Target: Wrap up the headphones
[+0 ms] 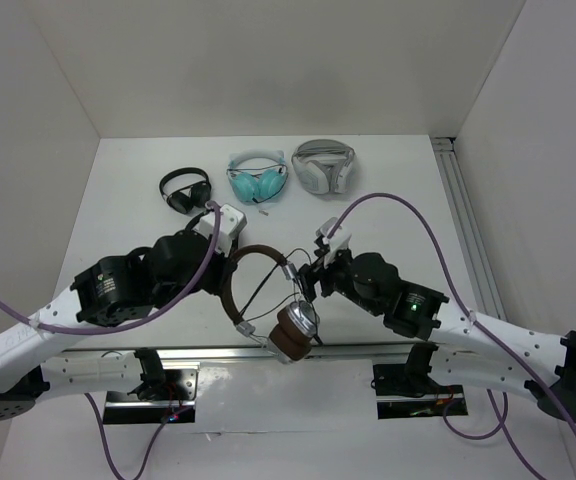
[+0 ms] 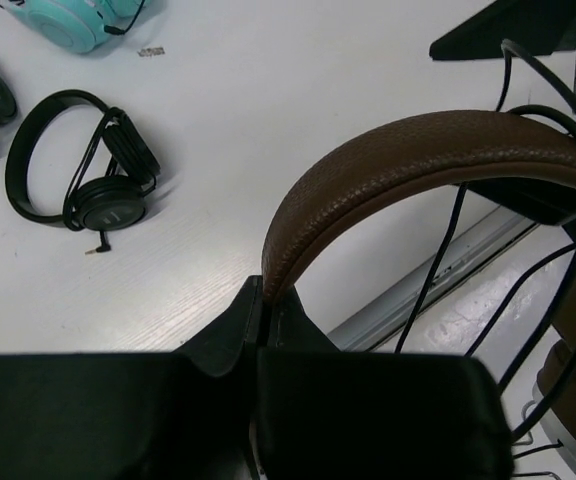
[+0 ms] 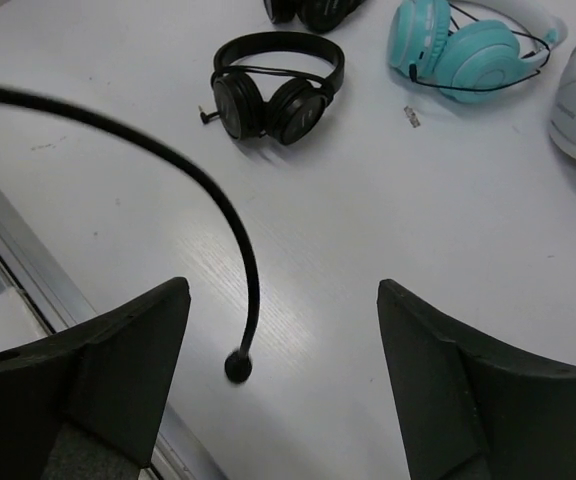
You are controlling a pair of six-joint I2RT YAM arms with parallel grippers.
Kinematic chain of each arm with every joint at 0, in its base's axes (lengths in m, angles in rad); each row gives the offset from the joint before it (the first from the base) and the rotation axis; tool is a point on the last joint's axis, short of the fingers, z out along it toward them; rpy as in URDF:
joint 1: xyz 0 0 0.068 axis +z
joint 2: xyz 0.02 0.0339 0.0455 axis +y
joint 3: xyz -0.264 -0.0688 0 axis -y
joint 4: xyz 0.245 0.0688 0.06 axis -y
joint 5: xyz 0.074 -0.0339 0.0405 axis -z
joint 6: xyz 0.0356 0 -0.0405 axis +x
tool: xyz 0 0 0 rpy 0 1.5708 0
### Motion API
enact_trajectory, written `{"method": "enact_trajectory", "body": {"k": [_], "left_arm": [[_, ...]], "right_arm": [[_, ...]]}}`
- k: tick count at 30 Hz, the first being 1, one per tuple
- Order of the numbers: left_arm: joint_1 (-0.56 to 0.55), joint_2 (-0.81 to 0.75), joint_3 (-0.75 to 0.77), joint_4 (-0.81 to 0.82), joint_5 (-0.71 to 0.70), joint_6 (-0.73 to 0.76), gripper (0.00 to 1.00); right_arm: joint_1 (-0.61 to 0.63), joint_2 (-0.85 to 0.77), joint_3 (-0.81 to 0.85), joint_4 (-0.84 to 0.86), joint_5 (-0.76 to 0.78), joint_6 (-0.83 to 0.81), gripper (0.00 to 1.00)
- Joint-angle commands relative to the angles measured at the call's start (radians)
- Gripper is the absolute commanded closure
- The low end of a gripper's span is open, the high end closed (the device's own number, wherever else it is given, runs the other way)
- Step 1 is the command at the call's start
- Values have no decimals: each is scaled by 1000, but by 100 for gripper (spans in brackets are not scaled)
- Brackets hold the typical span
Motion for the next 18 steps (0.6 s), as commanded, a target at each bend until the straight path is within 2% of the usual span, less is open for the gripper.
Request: {"method": "enact_trajectory", "body": {"k": [1,8,10,14,18], "left_arm": [[-5,-3,37,194,-35,-60,100],[-5,-12,17,246,-35,-60,100],[-5,-23,3,275,-35,-72,100],[-5,-44,-47,320,-58,-94,100],[-5,-57,-87,358,-81,-125,100]], "right_arm": [[-4,-43,-37,50,44,61,16],[-4,-170,-113,69,132,133,13],[-4,-211,-113,69,159,149,8],[-4,-278,-89,0,228,216,7],[-4,-278,-38,-156,318,296,6]]}}
